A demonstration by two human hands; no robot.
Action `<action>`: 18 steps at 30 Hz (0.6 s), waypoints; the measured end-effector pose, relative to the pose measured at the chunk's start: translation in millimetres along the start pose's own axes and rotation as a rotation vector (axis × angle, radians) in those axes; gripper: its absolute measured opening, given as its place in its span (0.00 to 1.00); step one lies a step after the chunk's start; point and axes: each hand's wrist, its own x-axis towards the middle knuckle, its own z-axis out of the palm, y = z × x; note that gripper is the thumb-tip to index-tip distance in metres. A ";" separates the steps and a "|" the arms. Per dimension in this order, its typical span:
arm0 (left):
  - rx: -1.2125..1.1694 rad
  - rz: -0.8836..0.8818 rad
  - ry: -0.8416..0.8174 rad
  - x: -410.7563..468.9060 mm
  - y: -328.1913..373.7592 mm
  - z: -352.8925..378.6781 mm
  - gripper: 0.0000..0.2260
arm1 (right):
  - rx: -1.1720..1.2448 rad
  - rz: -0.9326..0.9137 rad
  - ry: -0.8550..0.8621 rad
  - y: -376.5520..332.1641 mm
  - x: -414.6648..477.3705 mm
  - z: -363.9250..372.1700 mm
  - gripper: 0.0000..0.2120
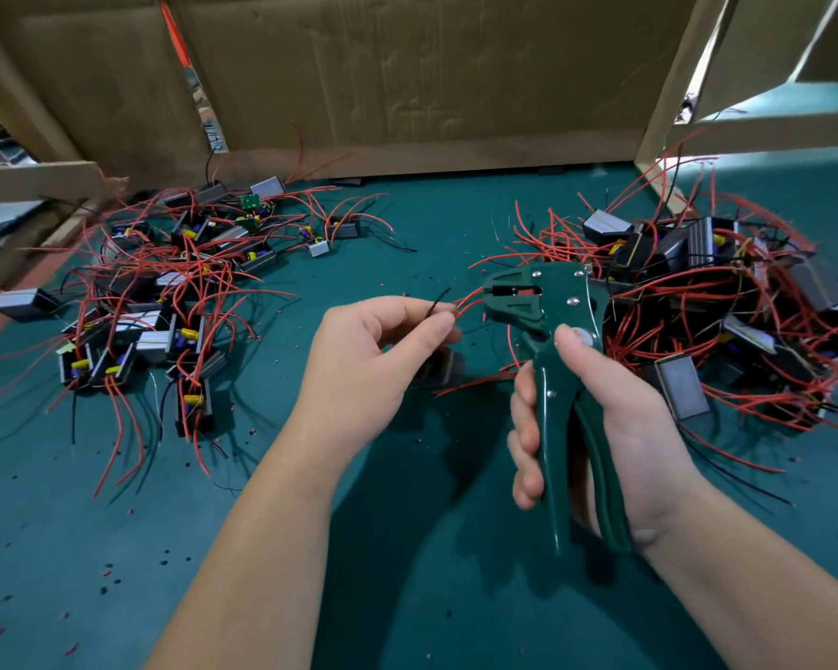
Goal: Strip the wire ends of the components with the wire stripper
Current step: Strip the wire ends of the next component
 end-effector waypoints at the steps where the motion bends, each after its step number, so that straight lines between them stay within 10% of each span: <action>1: 0.076 0.002 -0.026 0.1 -0.8 -1.7 0.07 | 0.025 -0.008 0.006 -1.2 0.4 -1.2 0.21; 8: 0.243 0.003 -0.056 -1.4 -4.6 2.0 0.11 | 0.095 -0.004 -0.087 -1.0 1.7 -6.9 0.24; 18: -0.233 0.158 -0.236 -5.6 4.8 -2.8 0.05 | 0.158 -0.007 -0.289 -11.2 -2.1 -8.5 0.27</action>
